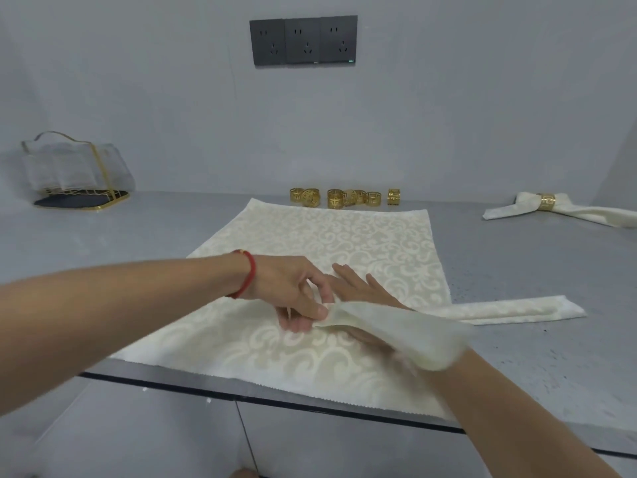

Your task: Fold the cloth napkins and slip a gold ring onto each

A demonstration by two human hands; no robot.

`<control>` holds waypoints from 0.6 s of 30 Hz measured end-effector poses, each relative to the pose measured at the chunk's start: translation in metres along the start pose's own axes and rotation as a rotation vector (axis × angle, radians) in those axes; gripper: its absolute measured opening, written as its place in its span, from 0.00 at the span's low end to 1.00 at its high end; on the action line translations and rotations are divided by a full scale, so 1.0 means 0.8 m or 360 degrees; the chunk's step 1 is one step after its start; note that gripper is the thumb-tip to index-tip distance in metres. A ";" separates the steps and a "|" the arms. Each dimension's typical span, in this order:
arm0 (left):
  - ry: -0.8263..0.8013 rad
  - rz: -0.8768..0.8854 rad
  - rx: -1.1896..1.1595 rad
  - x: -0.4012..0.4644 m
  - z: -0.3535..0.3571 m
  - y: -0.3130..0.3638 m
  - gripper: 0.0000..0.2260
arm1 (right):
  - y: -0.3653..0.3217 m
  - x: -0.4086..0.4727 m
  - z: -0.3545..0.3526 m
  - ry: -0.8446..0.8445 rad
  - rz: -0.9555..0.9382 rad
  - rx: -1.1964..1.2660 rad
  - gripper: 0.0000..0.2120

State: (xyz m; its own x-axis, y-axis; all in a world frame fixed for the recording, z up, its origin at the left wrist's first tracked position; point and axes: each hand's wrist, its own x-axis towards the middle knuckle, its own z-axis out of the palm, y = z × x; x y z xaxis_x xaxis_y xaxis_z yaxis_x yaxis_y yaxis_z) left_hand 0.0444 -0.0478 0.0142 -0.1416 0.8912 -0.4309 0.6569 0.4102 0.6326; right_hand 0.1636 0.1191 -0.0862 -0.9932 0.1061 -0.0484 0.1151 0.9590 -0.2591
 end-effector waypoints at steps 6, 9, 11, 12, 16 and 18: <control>0.0182 0.0225 0.0219 0.017 0.016 -0.019 0.08 | 0.030 -0.084 -0.093 0.0121 0.0158 0.1330 0.15; 0.0161 0.0232 0.0257 0.021 0.014 -0.020 0.10 | 0.048 -0.120 -0.129 -0.0107 0.0285 0.0940 0.12; 0.0152 0.0211 0.0288 0.025 0.012 -0.017 0.10 | 0.046 -0.129 -0.142 -0.0201 0.0414 0.0848 0.10; 0.0162 0.0190 0.0301 0.027 0.012 -0.017 0.10 | 0.043 -0.128 -0.141 -0.0227 0.0433 0.0748 0.09; 0.0215 0.0176 0.0270 0.034 0.017 -0.017 0.11 | 0.026 -0.097 -0.115 -0.0305 0.0546 0.0180 0.16; 0.0222 0.0181 0.0244 0.034 0.017 -0.017 0.11 | 0.022 -0.080 -0.109 -0.0385 0.0574 0.0023 0.20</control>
State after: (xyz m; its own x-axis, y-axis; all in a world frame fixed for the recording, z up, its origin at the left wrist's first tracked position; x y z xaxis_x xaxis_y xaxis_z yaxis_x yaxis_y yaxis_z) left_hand 0.0417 -0.0320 -0.0151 -0.1543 0.9524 -0.2627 0.7777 0.2811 0.5623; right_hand 0.2277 0.1524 -0.0037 -0.8566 0.3671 -0.3625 0.4556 0.8679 -0.1978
